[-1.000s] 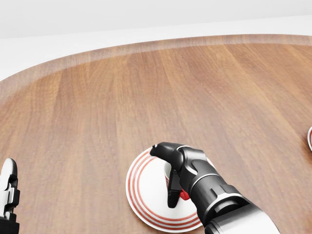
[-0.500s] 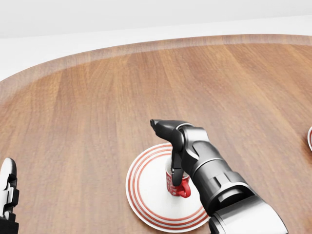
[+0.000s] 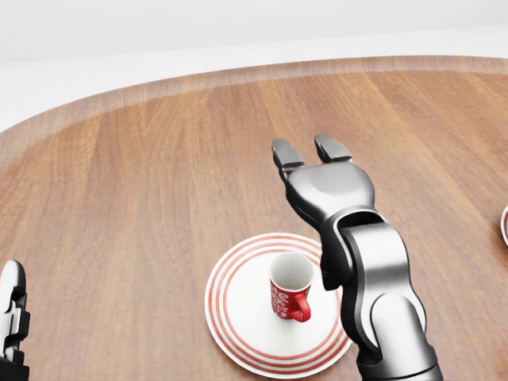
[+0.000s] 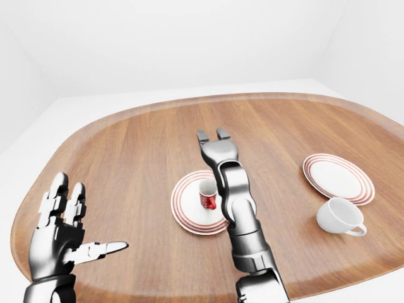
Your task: Put the red mug on the left plate.
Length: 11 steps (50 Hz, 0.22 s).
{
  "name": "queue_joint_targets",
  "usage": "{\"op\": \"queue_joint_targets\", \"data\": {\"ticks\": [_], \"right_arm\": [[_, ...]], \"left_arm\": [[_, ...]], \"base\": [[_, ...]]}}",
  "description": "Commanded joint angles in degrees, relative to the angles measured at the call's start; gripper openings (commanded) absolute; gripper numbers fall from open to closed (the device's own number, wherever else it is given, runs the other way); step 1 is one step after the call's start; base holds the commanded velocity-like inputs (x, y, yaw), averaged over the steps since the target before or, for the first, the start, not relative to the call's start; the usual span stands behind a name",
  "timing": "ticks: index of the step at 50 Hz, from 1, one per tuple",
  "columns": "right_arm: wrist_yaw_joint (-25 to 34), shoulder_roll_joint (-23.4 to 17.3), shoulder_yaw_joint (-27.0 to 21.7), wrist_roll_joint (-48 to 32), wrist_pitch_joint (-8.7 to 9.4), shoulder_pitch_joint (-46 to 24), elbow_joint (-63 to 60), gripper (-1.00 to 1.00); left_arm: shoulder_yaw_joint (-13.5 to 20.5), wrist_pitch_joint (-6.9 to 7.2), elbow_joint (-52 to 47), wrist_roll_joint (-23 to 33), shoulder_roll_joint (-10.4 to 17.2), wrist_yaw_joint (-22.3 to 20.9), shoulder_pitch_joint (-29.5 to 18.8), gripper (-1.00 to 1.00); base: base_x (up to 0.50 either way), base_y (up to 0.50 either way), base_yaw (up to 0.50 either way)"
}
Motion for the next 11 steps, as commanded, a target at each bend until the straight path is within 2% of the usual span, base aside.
{"op": "queue_joint_targets", "data": {"ticks": [1,2,4,5,7,10,11], "right_arm": [[0.00,0.80,-2.97,-5.99,0.00,35.50,-41.35,1.00],[-0.09,1.24,-3.28,-5.05,0.00,39.02,-43.47,1.00],[-7.43,2.19,-4.37,-0.79,0.00,46.50,-48.83,1.00],[-16.06,3.25,-5.57,2.82,0.00,51.79,-52.66,1.00],[-25.92,4.97,-5.92,6.71,0.00,57.46,-54.03,1.00],[-38.83,6.20,-4.58,10.66,0.00,64.19,-53.39,1.00],[-41.45,6.21,-4.03,11.92,0.00,65.88,-53.24,1.00]], "left_arm": [[-0.36,0.00,-0.32,0.45,-0.27,0.10,0.47,1.00],[-0.41,0.00,-0.35,0.43,-0.22,0.13,0.57,1.00],[-0.40,0.00,-0.40,0.26,-0.13,0.12,0.65,1.00],[-0.41,0.00,-0.35,0.31,-0.12,0.18,0.62,1.00],[-0.48,0.00,-0.40,0.31,-0.09,0.20,0.66,1.00],[-0.50,0.00,-0.33,0.36,-0.02,0.28,0.52,1.00],[-0.47,0.00,-0.27,0.35,0.03,0.29,0.42,1.00]], "base": [[0.00,0.00,0.00],[0.00,0.00,0.00],[0.00,0.00,0.00],[0.00,0.00,0.00],[0.00,0.00,0.00],[0.00,0.00,0.00],[0.00,0.00,0.00]]}}
